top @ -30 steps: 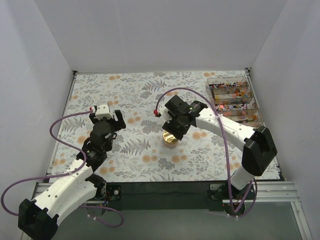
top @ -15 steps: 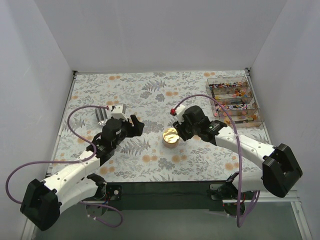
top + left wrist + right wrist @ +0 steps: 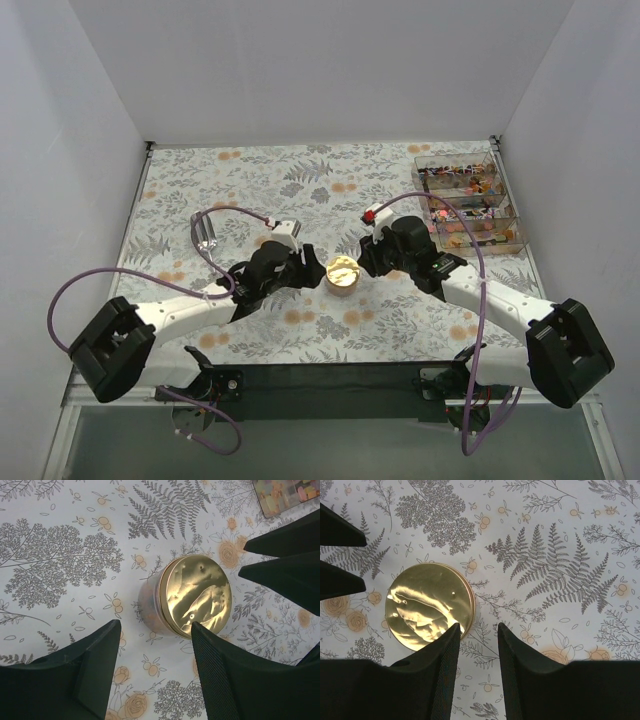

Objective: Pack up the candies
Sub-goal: Screw the bottle lid onto the packing bottle.

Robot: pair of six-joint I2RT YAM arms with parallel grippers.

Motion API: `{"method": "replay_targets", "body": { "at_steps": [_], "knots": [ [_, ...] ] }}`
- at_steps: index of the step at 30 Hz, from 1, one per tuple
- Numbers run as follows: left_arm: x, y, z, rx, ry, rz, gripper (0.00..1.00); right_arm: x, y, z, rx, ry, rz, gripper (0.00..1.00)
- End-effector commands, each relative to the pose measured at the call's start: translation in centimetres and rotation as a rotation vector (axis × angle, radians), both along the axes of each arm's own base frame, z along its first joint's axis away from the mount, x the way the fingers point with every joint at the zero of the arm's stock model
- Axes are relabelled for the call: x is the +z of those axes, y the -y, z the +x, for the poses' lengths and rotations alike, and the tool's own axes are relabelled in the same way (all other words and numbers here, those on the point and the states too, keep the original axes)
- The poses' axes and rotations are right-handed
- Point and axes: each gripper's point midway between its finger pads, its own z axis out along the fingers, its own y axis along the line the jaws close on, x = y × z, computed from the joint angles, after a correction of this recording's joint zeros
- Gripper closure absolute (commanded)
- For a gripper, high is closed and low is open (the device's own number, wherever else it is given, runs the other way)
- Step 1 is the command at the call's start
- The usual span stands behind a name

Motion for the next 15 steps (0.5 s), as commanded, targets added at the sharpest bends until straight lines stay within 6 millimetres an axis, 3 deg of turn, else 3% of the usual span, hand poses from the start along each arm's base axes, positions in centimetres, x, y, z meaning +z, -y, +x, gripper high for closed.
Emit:
{"method": "replay_targets", "body": {
  "at_steps": [1,9,15],
  "knots": [
    [2.2,1.6,1.5,0.017,0.059,-0.042,0.44,1.5,-0.8,0.4,0.008,0.044,0.072,0.58],
    [2.0,2.4,2.8,0.032,0.074,-0.019,0.50,1.0,-0.9,0.4,0.024,0.027,0.075,0.57],
    [-0.1,2.4,2.5,0.029,0.030,0.011,0.54,-0.1,-1.0,0.0,0.034,-0.007,0.068,0.57]
  ]
}}
